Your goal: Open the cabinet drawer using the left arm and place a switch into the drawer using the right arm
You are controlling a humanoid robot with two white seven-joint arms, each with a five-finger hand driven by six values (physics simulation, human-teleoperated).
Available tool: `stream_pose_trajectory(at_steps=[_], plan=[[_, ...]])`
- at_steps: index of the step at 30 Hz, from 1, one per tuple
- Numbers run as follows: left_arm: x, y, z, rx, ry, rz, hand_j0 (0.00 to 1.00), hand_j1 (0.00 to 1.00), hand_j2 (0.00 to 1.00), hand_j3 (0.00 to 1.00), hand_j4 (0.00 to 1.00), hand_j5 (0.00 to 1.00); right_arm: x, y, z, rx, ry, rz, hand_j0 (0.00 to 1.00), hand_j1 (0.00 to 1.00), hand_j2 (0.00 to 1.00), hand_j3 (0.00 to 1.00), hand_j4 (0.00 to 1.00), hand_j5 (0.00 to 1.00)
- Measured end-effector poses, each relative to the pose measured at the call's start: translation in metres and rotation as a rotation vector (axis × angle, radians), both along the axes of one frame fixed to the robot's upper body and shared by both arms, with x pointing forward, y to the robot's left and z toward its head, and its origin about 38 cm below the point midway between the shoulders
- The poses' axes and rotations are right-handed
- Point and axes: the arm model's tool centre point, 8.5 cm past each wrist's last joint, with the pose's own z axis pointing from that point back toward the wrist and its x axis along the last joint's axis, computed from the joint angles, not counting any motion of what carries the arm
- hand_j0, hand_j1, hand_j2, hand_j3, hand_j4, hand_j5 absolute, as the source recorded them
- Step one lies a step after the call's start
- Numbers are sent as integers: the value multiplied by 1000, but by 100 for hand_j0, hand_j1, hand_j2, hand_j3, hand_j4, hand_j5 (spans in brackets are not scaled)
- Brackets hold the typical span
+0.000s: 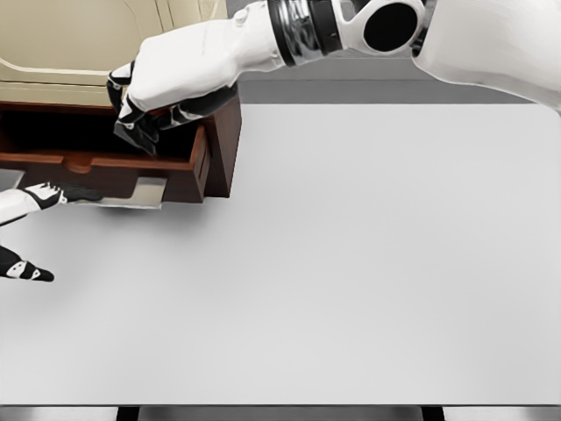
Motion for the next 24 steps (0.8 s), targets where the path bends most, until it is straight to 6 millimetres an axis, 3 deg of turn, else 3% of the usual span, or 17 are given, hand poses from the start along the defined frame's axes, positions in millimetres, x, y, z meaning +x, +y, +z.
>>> stream_pose_trajectory(at_steps=[12,24], plan=[[-5,14,15,67,-6,19,100,100,100,100,100,100,9,34,-5,-14,7,-5,41,41,41,41,41,41],[-7,16,17,76,-5,23,100,100,100,100,100,100,23,64,-6,-11,11,-42,41,41,41,41,41,41]])
